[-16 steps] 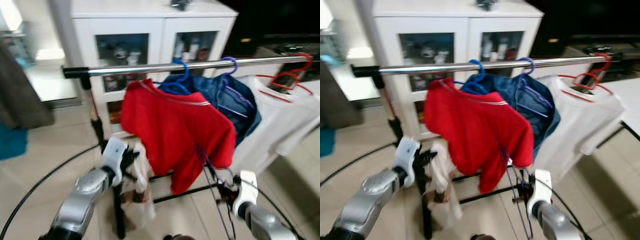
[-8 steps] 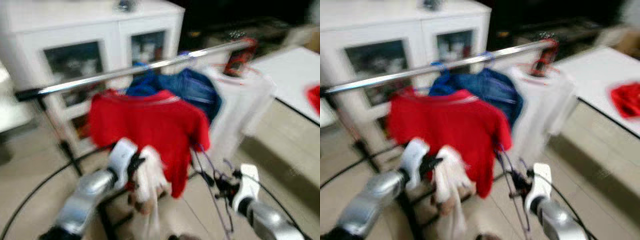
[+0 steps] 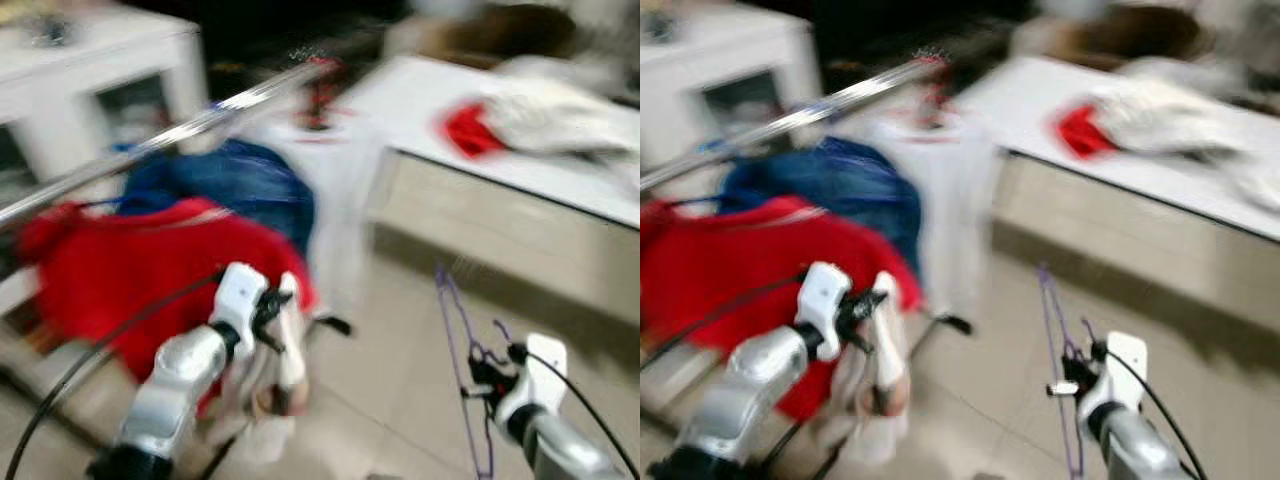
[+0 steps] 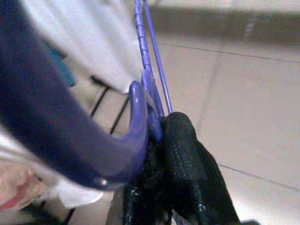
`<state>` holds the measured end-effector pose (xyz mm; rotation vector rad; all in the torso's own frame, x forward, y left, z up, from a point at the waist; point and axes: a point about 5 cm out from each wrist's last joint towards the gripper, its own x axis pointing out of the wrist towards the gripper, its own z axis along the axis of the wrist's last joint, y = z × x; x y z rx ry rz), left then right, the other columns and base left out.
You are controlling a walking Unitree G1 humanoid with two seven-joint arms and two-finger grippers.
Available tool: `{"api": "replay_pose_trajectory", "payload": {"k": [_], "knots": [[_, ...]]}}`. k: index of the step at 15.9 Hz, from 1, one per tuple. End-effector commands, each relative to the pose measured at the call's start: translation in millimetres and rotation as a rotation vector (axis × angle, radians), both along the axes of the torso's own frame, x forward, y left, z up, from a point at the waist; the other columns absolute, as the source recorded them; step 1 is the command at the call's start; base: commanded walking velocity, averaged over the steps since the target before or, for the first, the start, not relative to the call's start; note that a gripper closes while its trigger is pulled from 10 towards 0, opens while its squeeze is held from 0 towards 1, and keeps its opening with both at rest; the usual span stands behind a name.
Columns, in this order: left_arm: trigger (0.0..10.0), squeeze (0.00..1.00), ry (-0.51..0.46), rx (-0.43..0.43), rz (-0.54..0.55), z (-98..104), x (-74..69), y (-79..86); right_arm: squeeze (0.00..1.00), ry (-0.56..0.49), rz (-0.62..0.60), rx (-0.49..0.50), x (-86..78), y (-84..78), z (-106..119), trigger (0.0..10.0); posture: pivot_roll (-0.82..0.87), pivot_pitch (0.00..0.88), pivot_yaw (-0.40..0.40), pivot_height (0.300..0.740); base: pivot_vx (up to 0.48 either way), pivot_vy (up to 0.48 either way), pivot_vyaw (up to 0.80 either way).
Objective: Hang hanger
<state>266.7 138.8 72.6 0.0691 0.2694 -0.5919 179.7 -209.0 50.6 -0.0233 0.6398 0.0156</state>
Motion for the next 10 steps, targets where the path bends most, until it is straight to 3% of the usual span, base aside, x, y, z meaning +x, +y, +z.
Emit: {"api": "replay_pose_trajectory", "payload": {"k": [1, 6, 10], "knots": [[10.0, 0.00, -0.029, -0.020, -0.005, 4.5, 3.2, -6.1, 0.00, -0.010, -0.046, -0.006, 0.5, -8.1, 0.9, 10.0, -0.13, 0.000, -0.020, 0.740, 0.251, 0.000, -0.79], [10.0, 0.00, -0.058, -0.034, 0.011, 13.5, 6.3, -1.1, 0.00, -0.053, -0.110, 0.004, 11.5, -29.7, -19.3, 10.0, -0.10, 0.000, -0.024, 0.740, 0.330, 0.000, -0.79], [10.0, 0.00, -0.063, -0.052, -0.014, 16.2, 8.6, -9.2, 0.00, -0.092, -0.082, 0.005, 9.9, -31.4, -27.4, 10.0, -0.12, 0.000, -0.007, 0.740, 0.376, 0.000, -0.79]]}}
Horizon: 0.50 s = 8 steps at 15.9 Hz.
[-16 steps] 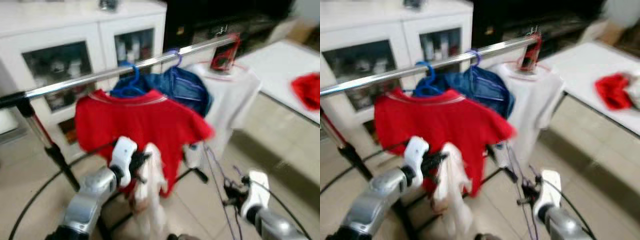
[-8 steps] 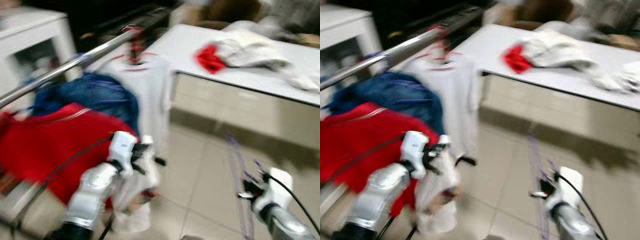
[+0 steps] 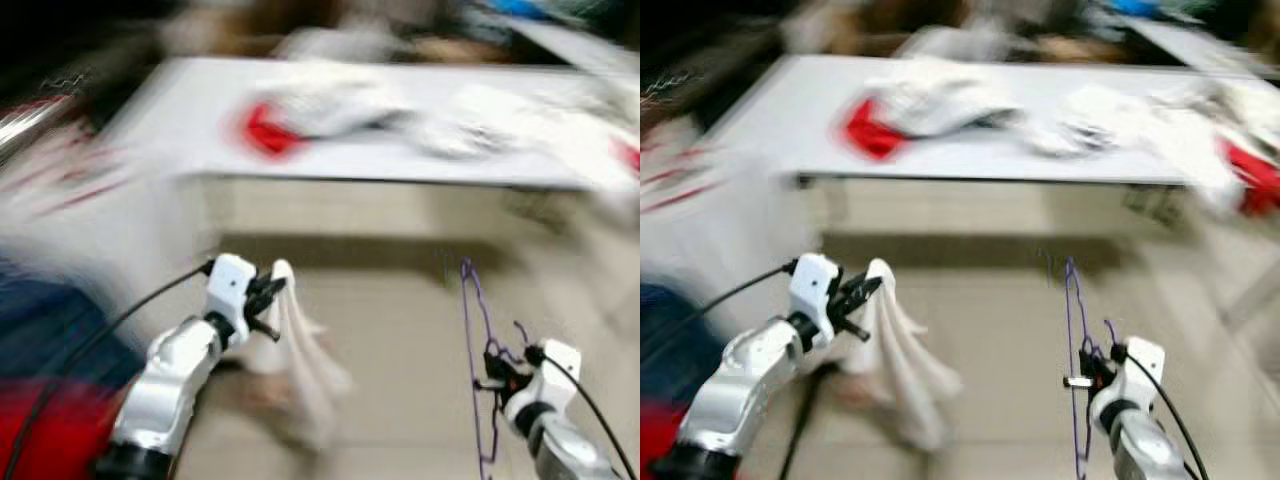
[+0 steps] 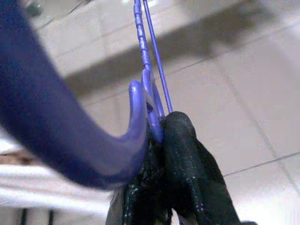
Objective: Hang hanger
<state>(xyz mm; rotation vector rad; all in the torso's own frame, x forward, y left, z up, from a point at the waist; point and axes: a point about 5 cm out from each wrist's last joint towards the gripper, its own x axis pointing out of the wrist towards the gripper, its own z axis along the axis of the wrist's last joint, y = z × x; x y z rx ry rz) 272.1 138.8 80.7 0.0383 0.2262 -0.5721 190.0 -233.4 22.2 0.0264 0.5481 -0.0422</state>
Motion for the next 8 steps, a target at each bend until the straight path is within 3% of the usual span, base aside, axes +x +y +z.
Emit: {"api": "replay_pose_trajectory", "payload": {"k": [1, 2, 4, 5, 8], "knots": [[10.0, 0.00, -0.032, -0.021, -0.044, 9.1, 3.0, -11.7, 0.00, -0.016, 0.004, -0.029, -1.4, -5.4, 4.2, 10.0, -0.12, 0.000, -0.004, 0.740, 0.375, 0.000, -0.67], [10.0, 0.00, -0.037, -0.026, -0.045, 10.5, 3.5, -12.0, 0.00, -0.038, 0.028, -0.034, -1.1, -3.7, 8.3, 10.0, -0.13, 0.000, -0.004, 0.740, 0.379, 0.000, 0.00], [10.0, 0.00, -0.098, -0.030, -0.035, 25.9, 11.2, -9.1, 0.00, -0.191, 0.212, -0.004, 5.6, 7.1, 35.5, 10.0, -0.12, 0.000, -0.009, 0.740, 0.373, 0.000, 0.00], [10.0, 0.00, -0.107, -0.030, -0.036, 28.3, 12.2, -9.2, 0.00, -0.205, 0.224, 0.000, 6.6, 7.3, 38.7, 10.0, -0.13, 0.000, -0.008, 0.740, 0.371, 0.000, 0.00], [10.0, 0.00, -0.201, -0.057, -0.034, 61.1, 26.1, -14.8, 0.00, -0.366, 0.413, 0.019, 20.9, 8.5, 103.9, 10.0, -0.10, 0.000, -0.028, 0.740, 0.375, 0.000, 0.00]]}}
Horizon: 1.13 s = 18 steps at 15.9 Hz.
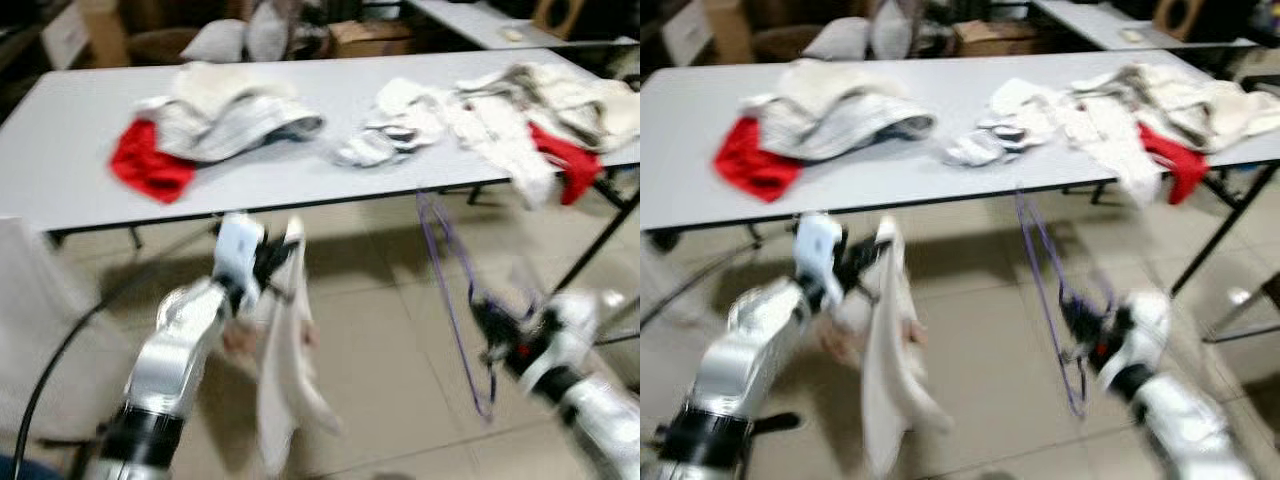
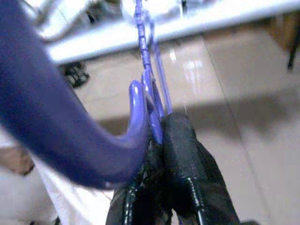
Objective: Hang hanger
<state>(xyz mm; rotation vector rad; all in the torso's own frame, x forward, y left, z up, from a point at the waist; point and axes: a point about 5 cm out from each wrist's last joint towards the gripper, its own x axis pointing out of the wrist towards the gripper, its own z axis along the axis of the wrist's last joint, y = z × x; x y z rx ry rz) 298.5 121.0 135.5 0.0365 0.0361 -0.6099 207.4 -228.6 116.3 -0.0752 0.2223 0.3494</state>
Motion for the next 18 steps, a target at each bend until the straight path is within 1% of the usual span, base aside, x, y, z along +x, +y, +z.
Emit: {"api": "replay_pose_trajectory", "payload": {"k": [1, 2, 3, 4, 6, 7, 8, 9, 10, 12, 13, 14, 15, 18], "knots": [[10.0, 0.00, -0.028, 0.007, 0.021, 9.9, 1.3, 4.7, 0.00, -0.071, 0.089, 0.033, 4.2, 5.1, 25.2, 10.0, -0.10, 0.000, -0.032, 0.740, 0.375, 0.000, 0.00], [10.0, 0.00, -0.031, 0.011, 0.027, 12.4, 2.3, 5.8, 0.00, -0.080, 0.153, 0.028, 3.2, 6.0, 33.6, 10.0, -0.10, 0.000, -0.032, 0.740, 0.375, 0.000, 0.00], [10.0, 0.00, -0.032, 0.012, 0.026, 13.4, 2.7, 5.9, 0.00, -0.076, 0.187, 0.018, 1.9, 6.1, 36.4, 10.0, -0.09, 0.000, -0.039, 0.740, 0.379, 0.000, 0.00], [10.0, 0.00, -0.040, 0.014, 0.020, 20.3, 8.2, 5.2, 0.00, -0.009, 0.355, -0.023, -10.2, 5.7, 43.9, 10.0, -0.08, 0.000, -0.041, 0.740, 0.375, 0.000, 0.00], [10.0, 0.00, -0.040, 0.026, 0.034, 26.8, 18.3, 5.4, 0.00, 0.080, 0.461, -0.059, -24.1, 1.3, 49.3, 10.0, -0.08, 0.000, -0.041, 0.740, 0.373, 0.000, 0.00], [10.0, 0.00, -0.038, 0.031, 0.048, 29.6, 24.1, 6.6, 0.00, 0.110, 0.487, -0.059, -29.5, -2.1, 52.2, 10.0, -0.08, 0.000, -0.041, 0.740, 0.379, 0.000, 0.00], [10.0, 0.00, -0.038, 0.049, 0.064, 33.3, 33.7, 8.2, 0.00, 0.150, 0.516, -0.060, -35.6, -6.9, 55.8, 10.0, -0.09, 0.000, -0.038, 0.740, 0.375, 0.000, 0.00], [10.0, 0.00, -0.045, 0.069, 0.060, 37.2, 40.7, 8.3, 0.00, 0.174, 0.534, -0.057, -39.1, -9.5, 58.0, 10.0, -0.09, 0.000, -0.039, 0.740, 0.375, 0.000, 0.00], [10.0, 0.00, -0.063, 0.088, 0.050, 43.5, 47.3, 8.1, 0.00, 0.189, 0.546, -0.059, -40.8, -10.8, 59.6, 10.0, -0.09, 0.000, -0.040, 0.740, 0.371, 0.000, 0.00], [10.0, 0.00, -0.103, 0.086, 0.036, 59.2, 58.2, 5.8, 0.00, 0.209, 0.567, -0.047, -42.8, -11.4, 62.3, 10.0, -0.10, 0.000, -0.041, 0.740, 0.373, 0.000, 0.00], [10.0, 0.00, -0.112, 0.083, 0.029, 63.1, 60.1, 4.6, 0.00, 0.213, 0.571, -0.047, -43.0, -11.2, 62.8, 10.0, -0.10, 0.000, -0.044, 0.740, 0.371, 0.000, 0.00], [10.0, 0.00, -0.146, 0.061, -0.004, 77.8, 64.6, -1.5, 0.00, 0.221, 0.597, -0.037, -42.9, -8.7, 64.5, 10.0, -0.10, 0.000, -0.046, 0.740, 0.375, 0.000, 0.00], [10.0, 0.00, -0.170, 0.049, -0.052, 87.0, 64.5, -8.6, 0.00, 0.221, 0.617, -0.033, -41.3, -5.3, 64.9, 10.0, -0.09, 0.000, -0.048, 0.740, 0.375, 0.000, 0.00], [10.0, 0.00, -0.217, 0.016, -0.186, 106.0, 56.4, -27.5, 0.00, 0.232, 0.668, -0.049, -34.0, 3.7, 60.1, 10.0, -0.10, 0.000, -0.050, 0.740, 0.375, 0.000, 0.00]]}}
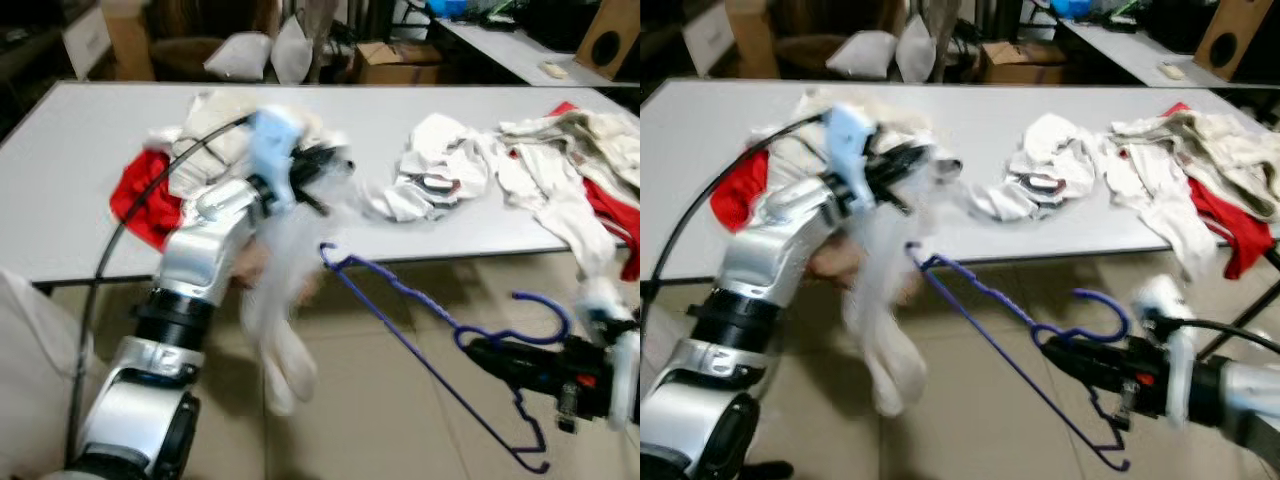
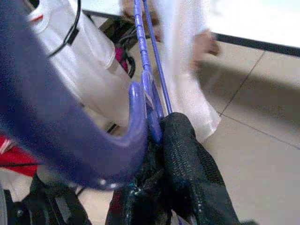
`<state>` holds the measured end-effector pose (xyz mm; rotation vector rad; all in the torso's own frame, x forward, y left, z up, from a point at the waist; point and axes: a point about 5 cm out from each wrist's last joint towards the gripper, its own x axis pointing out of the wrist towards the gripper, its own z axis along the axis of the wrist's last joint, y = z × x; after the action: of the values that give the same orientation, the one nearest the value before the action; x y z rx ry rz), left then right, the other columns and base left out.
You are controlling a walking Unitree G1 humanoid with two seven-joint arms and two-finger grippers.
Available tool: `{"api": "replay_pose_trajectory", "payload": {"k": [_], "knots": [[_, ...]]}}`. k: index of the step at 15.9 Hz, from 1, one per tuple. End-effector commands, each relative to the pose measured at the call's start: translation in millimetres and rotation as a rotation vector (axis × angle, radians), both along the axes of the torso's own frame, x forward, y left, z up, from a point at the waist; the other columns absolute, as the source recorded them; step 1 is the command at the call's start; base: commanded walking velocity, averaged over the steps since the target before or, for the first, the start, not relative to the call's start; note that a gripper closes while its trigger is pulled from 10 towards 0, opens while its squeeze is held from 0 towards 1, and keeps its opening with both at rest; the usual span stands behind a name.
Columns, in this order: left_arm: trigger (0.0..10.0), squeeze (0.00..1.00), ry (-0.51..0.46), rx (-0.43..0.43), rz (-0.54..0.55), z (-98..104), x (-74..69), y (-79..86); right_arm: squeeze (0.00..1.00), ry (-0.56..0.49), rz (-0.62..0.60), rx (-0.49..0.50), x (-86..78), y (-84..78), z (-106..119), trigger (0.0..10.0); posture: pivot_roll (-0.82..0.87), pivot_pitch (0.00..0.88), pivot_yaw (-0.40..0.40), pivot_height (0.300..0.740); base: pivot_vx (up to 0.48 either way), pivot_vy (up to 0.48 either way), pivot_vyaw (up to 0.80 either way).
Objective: Hang hanger
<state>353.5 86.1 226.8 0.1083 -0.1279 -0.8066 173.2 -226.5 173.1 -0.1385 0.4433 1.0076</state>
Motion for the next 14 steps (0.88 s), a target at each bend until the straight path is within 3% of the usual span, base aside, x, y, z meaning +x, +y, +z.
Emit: {"api": "replay_pose_trajectory", "payload": {"k": [1, 2, 3, 4, 6, 7, 9, 10, 11, 12, 13, 14], "knots": [[10.0, 0.00, -0.066, -0.018, -0.046, 22.1, -3.9, -0.7, 0.00, -0.015, 0.040, -0.033, 5.6, 3.7, 0.3, 10.0, -0.09, 0.000, -0.054, 0.740, 0.375, 0.000, 0.00], [10.0, 0.00, -0.081, -0.029, -0.091, 28.8, -8.9, -5.9, 0.00, -0.028, 0.048, -0.058, 12.3, 3.9, -1.7, 10.0, -0.09, 0.000, -0.057, 0.740, 0.375, 0.000, 0.00], [10.0, 0.00, -0.108, -0.048, -0.159, 42.3, -18.2, -10.7, 0.00, -0.085, 0.037, -0.112, 30.1, 1.6, -0.4, 10.0, -0.09, 0.000, -0.065, 0.740, 0.375, 0.000, 0.00], [10.0, 0.00, -0.117, -0.051, -0.176, 45.8, -20.8, -11.6, 0.00, -0.097, 0.031, -0.122, 34.0, 0.8, 0.5, 10.0, -0.09, 0.000, -0.065, 0.740, 0.375, 0.000, 0.00], [10.0, 0.00, -0.159, -0.088, -0.247, 67.2, -31.1, -12.2, 0.00, -0.203, 0.002, -0.213, 62.7, -14.7, 17.6, 10.0, -0.08, 0.000, -0.078, 0.740, 0.377, 0.000, 0.00], [10.0, 0.00, -0.166, -0.095, -0.254, 70.9, -32.4, -11.6, 0.00, -0.228, -0.009, -0.228, 68.3, -17.8, 22.4, 10.0, -0.08, 0.000, -0.078, 0.740, 0.379, 0.000, 0.00], [10.0, 0.00, -0.211, -0.148, -0.283, 92.6, -36.7, -7.9, 0.00, -0.503, -0.206, -0.323, 116.1, -36.9, 69.2, 10.0, -0.07, 0.000, -0.082, 0.740, 0.373, 0.000, 0.00], [10.0, 0.00, -0.230, -0.188, -0.289, 103.7, -38.3, -5.1, 0.00, -0.692, -0.363, -0.319, 138.0, -42.9, 103.2, 10.0, -0.07, 0.000, -0.084, 0.740, 0.379, 0.000, 0.00], [10.0, 0.00, -0.247, -0.226, -0.289, 113.8, -39.6, -1.6, 0.00, -0.886, -0.506, -0.245, 150.7, -45.4, 141.3, 10.0, -0.07, 0.000, -0.087, 0.740, 0.375, 0.000, 0.00], [10.0, 0.00, -0.255, -0.238, -0.286, 117.5, -39.9, -0.2, 0.00, -0.961, -0.558, -0.198, 153.0, -45.7, 156.5, 10.0, -0.07, 0.000, -0.087, 0.740, 0.375, 0.000, 0.00], [10.0, 0.00, -0.280, -0.291, -0.271, 130.3, -40.6, 7.3, 0.00, -1.115, -0.590, -0.035, 149.6, -41.0, 196.3, 10.0, -0.07, 0.000, -0.092, 0.740, 0.371, 0.000, 0.00], [10.0, 0.00, -0.292, -0.333, -0.254, 138.9, -40.6, 14.8, 0.00, -1.185, -0.552, 0.030, 148.2, -35.6, 212.5, 10.0, -0.07, 0.000, -0.092, 0.740, 0.375, 0.000, 0.00]]}}
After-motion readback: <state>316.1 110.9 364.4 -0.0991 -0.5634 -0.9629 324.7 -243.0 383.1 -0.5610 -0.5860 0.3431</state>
